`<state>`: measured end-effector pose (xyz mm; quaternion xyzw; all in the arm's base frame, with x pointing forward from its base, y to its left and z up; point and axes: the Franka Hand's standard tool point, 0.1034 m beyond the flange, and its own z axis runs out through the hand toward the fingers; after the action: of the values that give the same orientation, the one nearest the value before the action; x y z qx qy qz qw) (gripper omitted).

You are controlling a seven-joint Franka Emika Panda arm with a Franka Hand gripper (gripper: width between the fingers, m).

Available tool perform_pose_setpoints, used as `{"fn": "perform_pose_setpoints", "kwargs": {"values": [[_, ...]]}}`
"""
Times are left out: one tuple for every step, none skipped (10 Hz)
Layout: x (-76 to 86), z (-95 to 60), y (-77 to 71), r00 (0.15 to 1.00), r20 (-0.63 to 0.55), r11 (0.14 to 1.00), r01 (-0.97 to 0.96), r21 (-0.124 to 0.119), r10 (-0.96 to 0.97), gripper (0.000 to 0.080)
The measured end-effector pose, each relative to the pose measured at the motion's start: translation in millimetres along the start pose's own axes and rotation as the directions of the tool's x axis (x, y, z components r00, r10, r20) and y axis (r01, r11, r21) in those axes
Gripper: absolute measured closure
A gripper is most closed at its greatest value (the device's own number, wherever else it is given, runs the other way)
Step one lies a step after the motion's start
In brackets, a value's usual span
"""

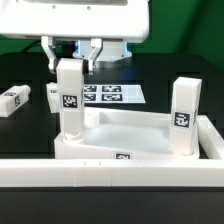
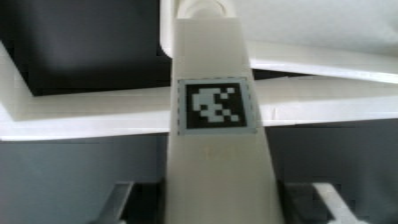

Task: Assemble desk

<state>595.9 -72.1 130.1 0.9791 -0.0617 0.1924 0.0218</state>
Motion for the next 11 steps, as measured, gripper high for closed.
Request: {"fn": "perform_pose_setpoints", "kwargs": {"values": [[-1.0,1.1,0.2,1.0,0.002,1.0,0.0,-0.001,0.0,0.0508],[-2.0,2.0,0.0,1.0,0.004,1.0,0.001,-0.001,-0.001,0.0508],[-2.0,2.4,-0.3,1.0,0.003,1.0,0.001,-0.001,-0.001,0.0508],[-1.6,2.6,-1.2,1.0,-0.004,1.0,0.003,-0.003,-0.003,0.0508],[-2.4,4.1,-2.2,1.0,-0.007,1.0,0.006,-0.004,-0.006,0.0508],[-2.4,5.3,-3.4,1.0,-0.021,1.0,0.009,-0.008,-0.009,0.0508],[-3.1,5.6,-4.5,0.999,-0.043,1.0,0.013,-0.014,-0.014,0.0508],[-3.7,5.4,-5.5,0.998,-0.066,1.0,0.017,-0.02,-0.018,0.0508],[-3.6,5.3,-5.7,0.997,-0.072,1.0,0.019,-0.022,-0.02,0.0508],[-3.5,5.3,-5.7,0.997,-0.073,1.0,0.019,-0.022,-0.021,0.0508],[-3.5,5.3,-5.7,0.997,-0.073,1.0,0.02,-0.023,-0.021,0.0508]]}}
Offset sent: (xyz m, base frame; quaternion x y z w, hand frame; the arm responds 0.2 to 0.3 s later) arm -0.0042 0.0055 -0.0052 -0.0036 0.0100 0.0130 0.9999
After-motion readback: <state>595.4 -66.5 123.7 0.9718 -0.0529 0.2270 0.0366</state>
